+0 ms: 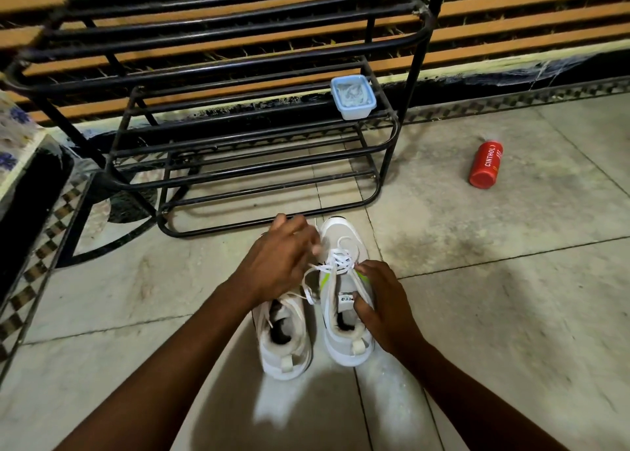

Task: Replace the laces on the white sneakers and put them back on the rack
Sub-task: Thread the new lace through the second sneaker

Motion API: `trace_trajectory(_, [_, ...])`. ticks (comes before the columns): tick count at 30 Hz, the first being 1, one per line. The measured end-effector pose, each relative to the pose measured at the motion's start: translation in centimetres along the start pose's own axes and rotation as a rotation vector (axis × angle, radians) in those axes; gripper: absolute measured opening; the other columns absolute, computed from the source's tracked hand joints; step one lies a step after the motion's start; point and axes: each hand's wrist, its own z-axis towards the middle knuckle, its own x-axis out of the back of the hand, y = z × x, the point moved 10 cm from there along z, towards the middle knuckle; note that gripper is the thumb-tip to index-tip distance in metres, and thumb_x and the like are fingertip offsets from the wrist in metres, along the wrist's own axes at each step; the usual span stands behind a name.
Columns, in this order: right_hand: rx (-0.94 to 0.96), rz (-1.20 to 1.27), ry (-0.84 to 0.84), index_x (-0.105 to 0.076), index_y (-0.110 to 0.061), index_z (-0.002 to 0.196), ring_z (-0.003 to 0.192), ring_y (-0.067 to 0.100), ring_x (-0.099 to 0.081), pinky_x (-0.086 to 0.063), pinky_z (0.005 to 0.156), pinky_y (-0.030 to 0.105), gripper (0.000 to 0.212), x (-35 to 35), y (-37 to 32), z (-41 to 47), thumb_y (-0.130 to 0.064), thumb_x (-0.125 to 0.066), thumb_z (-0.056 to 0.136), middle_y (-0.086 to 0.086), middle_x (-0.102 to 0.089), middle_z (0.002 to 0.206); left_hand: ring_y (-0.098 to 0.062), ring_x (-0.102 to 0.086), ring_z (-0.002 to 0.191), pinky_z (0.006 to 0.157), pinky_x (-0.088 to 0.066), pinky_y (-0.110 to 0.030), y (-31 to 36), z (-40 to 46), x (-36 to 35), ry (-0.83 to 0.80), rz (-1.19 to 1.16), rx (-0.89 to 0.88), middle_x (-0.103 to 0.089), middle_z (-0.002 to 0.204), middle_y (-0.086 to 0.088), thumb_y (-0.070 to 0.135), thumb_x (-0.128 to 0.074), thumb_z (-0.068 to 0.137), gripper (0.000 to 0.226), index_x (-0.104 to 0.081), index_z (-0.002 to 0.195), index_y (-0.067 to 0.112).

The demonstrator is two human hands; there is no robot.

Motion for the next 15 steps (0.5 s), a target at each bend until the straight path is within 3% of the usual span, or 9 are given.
trace_trajectory(2, [0.005,-0.021,-0.004,-0.058,-0.002,0.129,0.118,0.028,-0.057,-0.049,0.096,0.048,0.048,0.0,-0.1,0.1,-0.026,-0.059,0.086,0.01,-0.054,0.129,-0.019,-0.044,0.1,0.059,-0.041,-0.031,-0.1,-0.5,-1.9,-0.124,0.237,-0.061,-0.053,0.112,0.012,0.047,-0.065,0.093,0.019,-0.074,0.102,0.033])
trace_trajectory(4, [0.01,-0.036,0.0,-0.059,-0.002,0.127,0.115,0.027,-0.058,-0.049,0.093,0.048,0.048,0.0,-0.1,0.2,-0.026,-0.059,0.085,0.009,-0.055,0.127,-0.019,-0.047,0.1,0.059,-0.037,-0.028,-0.4,-0.4,-0.7,0.003,0.195,-0.008,-0.057,0.115,0.016,0.049,-0.062,0.092,0.022,-0.076,0.094,0.033])
trace_trajectory(6, [0.009,-0.059,-0.005,-0.059,-0.002,0.126,0.113,0.027,-0.058,-0.05,0.091,0.048,0.048,0.0,0.0,0.3,-0.027,-0.058,0.085,0.008,-0.055,0.125,-0.019,-0.055,0.099,0.069,-0.045,-0.031,-1.0,-0.6,1.8,0.243,-0.148,0.139,-0.067,0.111,0.016,0.042,-0.054,0.097,0.026,-0.072,0.09,0.025])
trace_trajectory(8, [-0.003,-0.095,-0.016,-0.059,-0.005,0.128,0.113,0.026,-0.058,-0.05,0.088,0.049,0.049,-0.2,0.2,0.2,-0.028,-0.055,0.085,0.006,-0.055,0.125,-0.024,-0.069,0.092,0.077,-0.052,-0.031,-2.9,-0.8,1.6,0.376,-0.784,0.418,-0.074,0.093,0.003,0.024,-0.05,0.106,0.025,-0.061,0.087,0.011])
trace_trajectory(10, [-0.016,-0.154,-0.026,-0.059,-0.009,0.13,0.112,0.025,-0.058,-0.049,0.086,0.049,0.049,-0.4,0.1,0.1,-0.031,-0.051,0.087,0.004,-0.054,0.126,-0.024,-0.065,0.062,0.058,-0.051,-0.03,-3.1,-1.1,-1.1,0.415,-1.349,0.682,-0.061,0.068,-0.004,0.022,-0.043,0.111,0.028,-0.05,0.087,0.009])
trace_trajectory(11, [-0.026,-0.189,-0.027,-0.058,-0.012,0.13,0.112,0.024,-0.058,-0.048,0.085,0.049,0.049,-0.4,0.0,0.0,-0.032,-0.049,0.087,0.003,-0.054,0.126,-0.019,-0.053,0.05,0.051,-0.044,-0.027,-3.2,-1.4,-1.7,0.417,-1.413,0.721,-0.051,0.063,-0.002,0.024,-0.041,0.112,0.028,-0.048,0.088,0.013])
trace_trajectory(12, [-0.037,-0.221,-0.025,-0.058,-0.014,0.131,0.111,0.024,-0.058,-0.046,0.085,0.048,0.049,-0.5,-0.2,-0.1,-0.033,-0.046,0.087,0.002,-0.054,0.126,-0.015,-0.043,0.048,0.048,-0.037,-0.025,-3.4,-1.4,-1.2,0.407,-1.305,0.665,-0.046,0.063,0.001,0.026,-0.041,0.112,0.025,-0.048,0.091,0.017])
trace_trajectory(14, [-0.056,-0.272,-0.023,-0.057,-0.017,0.131,0.11,0.022,-0.057,-0.042,0.086,0.047,0.05,-0.6,-0.3,-0.2,-0.034,-0.042,0.087,0.0,-0.053,0.126,-0.014,-0.048,0.058,0.051,-0.038,-0.028,-2.3,-0.6,0.8,0.242,-0.623,0.324,-0.053,0.071,0.008,0.033,-0.042,0.111,0.013,-0.052,0.112,0.026])
trace_trajectory(15, [-0.072,-0.288,-0.027,-0.057,-0.018,0.13,0.109,0.021,-0.057,-0.041,0.087,0.046,0.05,-0.7,-0.3,-0.3,-0.033,-0.041,0.086,-0.001,-0.053,0.126,-0.014,-0.054,0.07,0.055,-0.041,-0.03,-1.1,-0.2,0.3,0.09,-0.261,0.168,-0.062,0.08,0.009,0.039,-0.044,0.109,0.02,-0.052,0.125,0.031])
